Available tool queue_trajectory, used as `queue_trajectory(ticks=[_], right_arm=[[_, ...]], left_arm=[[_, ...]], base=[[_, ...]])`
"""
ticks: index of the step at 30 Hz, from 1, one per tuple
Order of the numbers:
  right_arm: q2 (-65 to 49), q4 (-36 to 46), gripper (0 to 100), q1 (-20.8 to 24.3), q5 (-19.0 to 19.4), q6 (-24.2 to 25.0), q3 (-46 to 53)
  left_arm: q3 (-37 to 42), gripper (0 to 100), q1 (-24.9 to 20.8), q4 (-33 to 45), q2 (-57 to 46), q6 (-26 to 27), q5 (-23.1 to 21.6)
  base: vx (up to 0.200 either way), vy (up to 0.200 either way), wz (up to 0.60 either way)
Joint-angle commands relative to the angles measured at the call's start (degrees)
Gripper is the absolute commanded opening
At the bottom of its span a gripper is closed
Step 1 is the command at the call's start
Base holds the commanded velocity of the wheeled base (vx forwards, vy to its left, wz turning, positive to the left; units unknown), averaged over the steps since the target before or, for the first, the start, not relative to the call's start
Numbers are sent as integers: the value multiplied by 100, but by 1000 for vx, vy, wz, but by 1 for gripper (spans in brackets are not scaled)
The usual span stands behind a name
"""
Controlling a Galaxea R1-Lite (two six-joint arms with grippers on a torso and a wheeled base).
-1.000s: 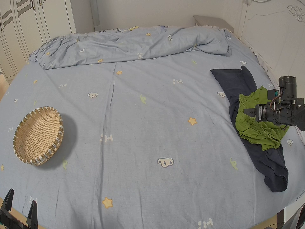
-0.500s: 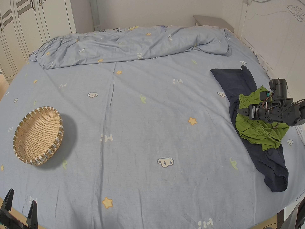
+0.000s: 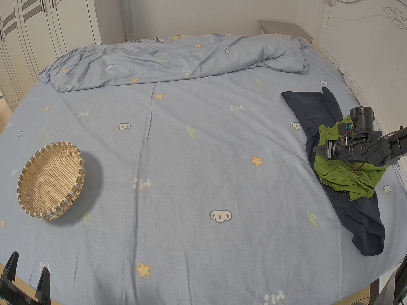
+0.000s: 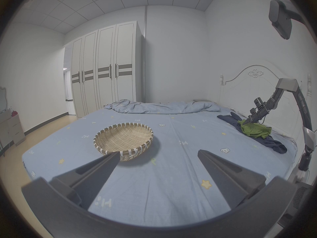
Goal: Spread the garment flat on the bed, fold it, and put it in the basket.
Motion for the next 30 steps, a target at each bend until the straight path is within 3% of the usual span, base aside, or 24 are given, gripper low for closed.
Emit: queue_trajectory(ticks=[1, 12, 15, 21, 24, 27, 30], right_arm=[[107, -8, 0, 11, -5, -3, -83], [-403, 229, 0, 47, -40, 155, -268], [-912, 967, 0, 222, -49, 190, -523], [-2011, 3270, 0, 864, -67, 313, -1648], [-2231, 3666, 0, 1128, -155, 551, -2035], [-2477, 4219, 0, 1716, -743, 814, -2641], [-2697, 4325, 0, 1989, -814, 894, -2738]], left_arm=[[101, 100, 1, -3, -93, -2, -1], [101, 100, 1, -3, -93, -2, -1], [101, 100, 1, -3, -93, -2, -1], [101, 100, 1, -3, -93, -2, -1], [101, 100, 1, -3, -93, -2, -1], [101, 100, 1, -3, -93, -2, -1], [101, 100, 1, -3, -93, -2, -1]], base=[[0, 0, 0], [0, 0, 0], [0, 0, 0], [0, 0, 0], [0, 0, 0], [0, 0, 0], [0, 0, 0]])
